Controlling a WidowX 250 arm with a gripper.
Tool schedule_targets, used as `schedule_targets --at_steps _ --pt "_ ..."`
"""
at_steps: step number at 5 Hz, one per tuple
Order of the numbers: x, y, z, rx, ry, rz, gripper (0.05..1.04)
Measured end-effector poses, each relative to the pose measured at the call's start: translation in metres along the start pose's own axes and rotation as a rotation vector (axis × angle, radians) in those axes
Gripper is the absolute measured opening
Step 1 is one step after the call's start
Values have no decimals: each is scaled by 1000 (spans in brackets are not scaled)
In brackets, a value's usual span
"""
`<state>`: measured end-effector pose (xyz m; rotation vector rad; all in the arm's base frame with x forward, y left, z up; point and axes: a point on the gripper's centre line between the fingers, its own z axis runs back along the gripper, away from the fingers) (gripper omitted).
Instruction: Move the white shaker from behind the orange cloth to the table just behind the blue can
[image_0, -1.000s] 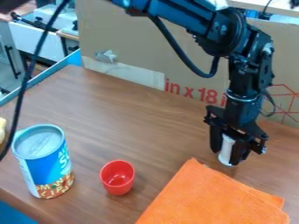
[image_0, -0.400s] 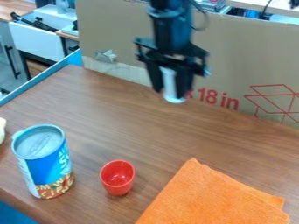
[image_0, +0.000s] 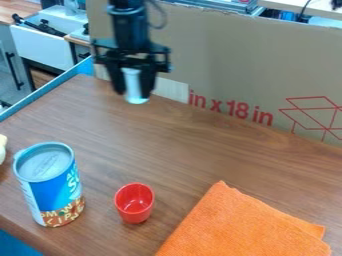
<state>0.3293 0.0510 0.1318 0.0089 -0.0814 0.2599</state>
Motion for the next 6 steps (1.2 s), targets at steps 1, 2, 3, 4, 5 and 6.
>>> schedule_targets --at_steps 1,2,3,4,5,6 --pt "0 36 -22 -23 50 127 592" --pt "-9 66 -53 -38 97 223 592" --pt "-9 90 -75 -57 118 259 592" --pt "-8 97 -90 -59 146 244 592" --pt "-11 96 -95 -68 172 227 592" --pt "-10 94 -96 -79 164 207 665"
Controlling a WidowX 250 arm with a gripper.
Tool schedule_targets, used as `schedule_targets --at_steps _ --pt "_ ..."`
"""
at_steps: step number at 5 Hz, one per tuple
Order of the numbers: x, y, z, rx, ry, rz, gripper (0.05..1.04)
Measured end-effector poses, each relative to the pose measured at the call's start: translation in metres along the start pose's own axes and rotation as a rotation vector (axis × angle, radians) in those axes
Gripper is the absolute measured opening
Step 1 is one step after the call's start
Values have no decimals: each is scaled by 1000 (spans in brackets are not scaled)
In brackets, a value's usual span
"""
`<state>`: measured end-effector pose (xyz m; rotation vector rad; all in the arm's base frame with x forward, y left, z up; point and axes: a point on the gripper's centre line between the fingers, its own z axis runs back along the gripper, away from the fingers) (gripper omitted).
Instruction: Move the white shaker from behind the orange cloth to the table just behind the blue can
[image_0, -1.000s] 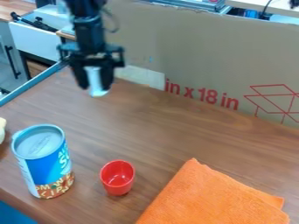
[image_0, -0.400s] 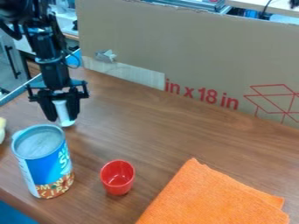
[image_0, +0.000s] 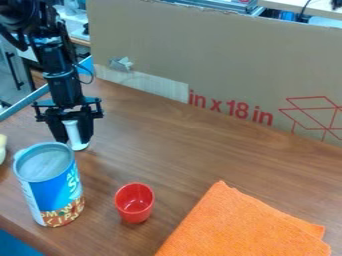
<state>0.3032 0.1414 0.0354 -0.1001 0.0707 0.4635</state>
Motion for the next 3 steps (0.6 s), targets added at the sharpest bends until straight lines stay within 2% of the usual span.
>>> schedule_targets --at_steps 1,2,3 --pt "-3 3 1 17 19 3 955" --pt "-9 3 30 41 -41 4 1011" --pt "-21 5 70 80 -117 6 1005"
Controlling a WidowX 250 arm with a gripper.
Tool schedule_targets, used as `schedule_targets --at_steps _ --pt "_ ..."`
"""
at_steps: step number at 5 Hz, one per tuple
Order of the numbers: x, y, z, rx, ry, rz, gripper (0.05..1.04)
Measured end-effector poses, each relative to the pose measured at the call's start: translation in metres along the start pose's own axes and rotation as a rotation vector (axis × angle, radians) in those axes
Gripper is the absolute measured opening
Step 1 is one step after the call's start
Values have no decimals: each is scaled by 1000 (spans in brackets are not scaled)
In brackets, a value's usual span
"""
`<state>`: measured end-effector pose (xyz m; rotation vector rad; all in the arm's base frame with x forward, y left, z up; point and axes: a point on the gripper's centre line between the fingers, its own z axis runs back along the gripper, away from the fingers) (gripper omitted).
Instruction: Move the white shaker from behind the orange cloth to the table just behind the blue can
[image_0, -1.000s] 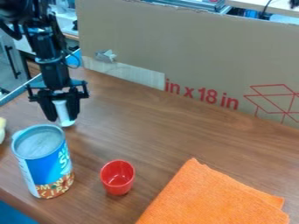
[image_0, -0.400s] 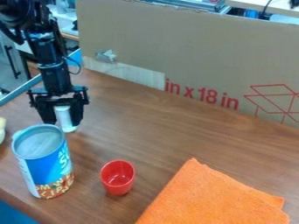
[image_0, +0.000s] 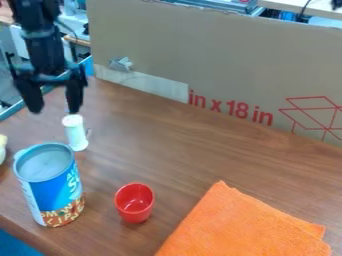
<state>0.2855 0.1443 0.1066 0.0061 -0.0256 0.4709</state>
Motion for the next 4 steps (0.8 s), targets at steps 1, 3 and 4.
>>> schedule_targets --at_steps 1,3,4 --pt "-20 -30 39 34 -3 -152 1003" --pt "-69 -101 64 26 -61 -620 1003" --pt "-86 -141 57 -16 -75 -813 1003"
